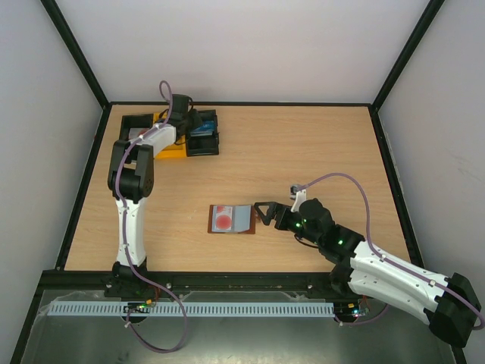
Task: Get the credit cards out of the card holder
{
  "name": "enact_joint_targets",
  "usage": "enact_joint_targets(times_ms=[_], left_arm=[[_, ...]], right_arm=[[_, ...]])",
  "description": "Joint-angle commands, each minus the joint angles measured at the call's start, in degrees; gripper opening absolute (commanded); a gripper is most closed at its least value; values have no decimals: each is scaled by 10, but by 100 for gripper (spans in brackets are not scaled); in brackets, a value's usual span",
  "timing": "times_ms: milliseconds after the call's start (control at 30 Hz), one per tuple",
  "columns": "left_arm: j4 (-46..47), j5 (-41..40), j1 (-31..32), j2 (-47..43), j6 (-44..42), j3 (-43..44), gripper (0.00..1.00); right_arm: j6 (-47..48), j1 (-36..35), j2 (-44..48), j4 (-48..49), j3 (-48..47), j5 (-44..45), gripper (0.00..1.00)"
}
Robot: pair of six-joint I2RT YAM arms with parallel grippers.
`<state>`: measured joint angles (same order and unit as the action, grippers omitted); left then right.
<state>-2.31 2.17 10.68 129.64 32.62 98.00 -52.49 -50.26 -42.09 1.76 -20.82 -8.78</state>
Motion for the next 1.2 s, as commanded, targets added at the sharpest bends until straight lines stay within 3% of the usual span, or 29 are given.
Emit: enact_joint_targets(times_ms=[0,133,333,500,667,867,967,1167], left_arm=[[-14,-13,-1,-29,-9,12,9],[-7,2,0,-55,-4,2,15],[-1,30,3,-113,5,-32,36],[-9,53,6,-183,-1,-80,40],[-20,83,8,-257,-3,-146,50],[-23,96,12,-347,-5,-269,69],[-22,114,18,-398,2,-334,73],[-24,168,46,-470,-3,-442,72]], right_arm=[[2,1,6,-10,-2,13,98],[1,1,7,-11,-1,13,98],[-2,1,7,-17,-2,13,98],[-3,1,9,-37,-14,15,98],[-8,1,8,-38,-22,7,98],[-24,1,-8,-13,-9,-16,100],[-32,1,-26,19,-1,-44,95],[-44,0,-75,81,9,-82,81]])
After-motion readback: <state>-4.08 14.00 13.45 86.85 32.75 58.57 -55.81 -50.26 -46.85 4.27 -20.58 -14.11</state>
